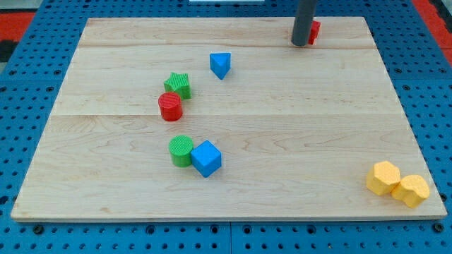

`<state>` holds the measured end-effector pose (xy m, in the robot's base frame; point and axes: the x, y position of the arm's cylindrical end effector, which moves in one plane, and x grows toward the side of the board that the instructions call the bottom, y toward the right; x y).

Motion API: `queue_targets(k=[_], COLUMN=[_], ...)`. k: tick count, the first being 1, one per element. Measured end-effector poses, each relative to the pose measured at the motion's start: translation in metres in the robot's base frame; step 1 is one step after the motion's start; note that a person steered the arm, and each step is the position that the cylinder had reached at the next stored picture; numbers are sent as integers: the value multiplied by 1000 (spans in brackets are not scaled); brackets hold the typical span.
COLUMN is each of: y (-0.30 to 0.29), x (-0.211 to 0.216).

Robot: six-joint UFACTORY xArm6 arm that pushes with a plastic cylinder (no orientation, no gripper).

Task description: Push the red star to top right

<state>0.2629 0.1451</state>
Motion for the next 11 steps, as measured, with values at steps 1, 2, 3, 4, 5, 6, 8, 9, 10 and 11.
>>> queue_targets(k=[1, 2, 3, 4, 5, 6, 8, 9, 10, 11], y=[11, 14, 13, -12, -25, -22, -6, 2, 19, 30], x=[-12, -28, -35, -26, -41, -62, -65, -65, -68, -72])
